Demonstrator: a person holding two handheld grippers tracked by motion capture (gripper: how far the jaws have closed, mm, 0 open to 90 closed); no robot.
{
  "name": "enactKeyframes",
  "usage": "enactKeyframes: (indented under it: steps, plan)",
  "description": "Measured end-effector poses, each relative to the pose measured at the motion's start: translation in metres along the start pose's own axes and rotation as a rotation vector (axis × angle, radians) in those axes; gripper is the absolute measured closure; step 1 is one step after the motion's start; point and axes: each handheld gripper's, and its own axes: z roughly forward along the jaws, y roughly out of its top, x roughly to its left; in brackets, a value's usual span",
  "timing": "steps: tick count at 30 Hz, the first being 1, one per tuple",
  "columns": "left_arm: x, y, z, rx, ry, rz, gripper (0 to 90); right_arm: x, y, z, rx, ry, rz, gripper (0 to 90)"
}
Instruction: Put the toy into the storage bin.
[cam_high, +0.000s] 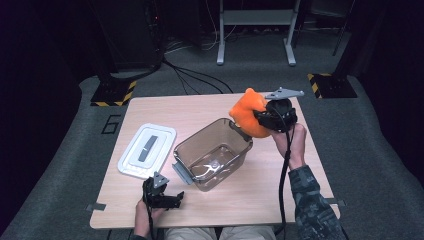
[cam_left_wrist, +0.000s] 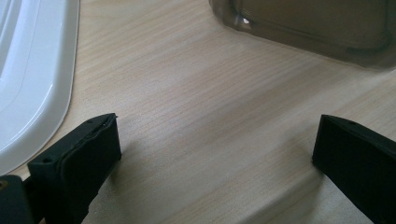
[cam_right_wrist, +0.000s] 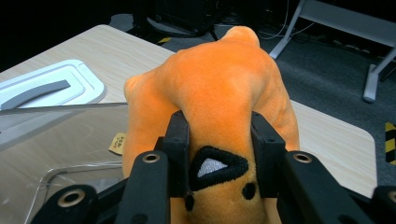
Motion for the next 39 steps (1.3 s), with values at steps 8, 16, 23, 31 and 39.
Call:
enactKeyframes:
  steps: [8,16,23,31,39]
  plan:
    - [0.0,0.0,0.0,0.0,0.0,0.0,0.7,0.009,0.001,0.008,0.005,0.024,0.0,64.7]
    - [0.0,0.0,0.0,0.001,-0.001,-0.001,0.8,0.018,0.002,0.014,0.004,0.047,-0.01,64.7]
    - [0.0,0.0,0.0,-0.001,0.0,-0.002,0.9,0.027,0.001,0.021,0.009,0.07,-0.007,64.2]
    - [0.0,0.0,0.0,-0.002,-0.002,-0.006,0.9,0.032,-0.002,0.029,0.02,0.088,0.004,64.1]
    - [0.0,0.0,0.0,-0.001,0.001,-0.007,1.1,0.039,-0.004,0.037,0.029,0.109,0.007,63.8]
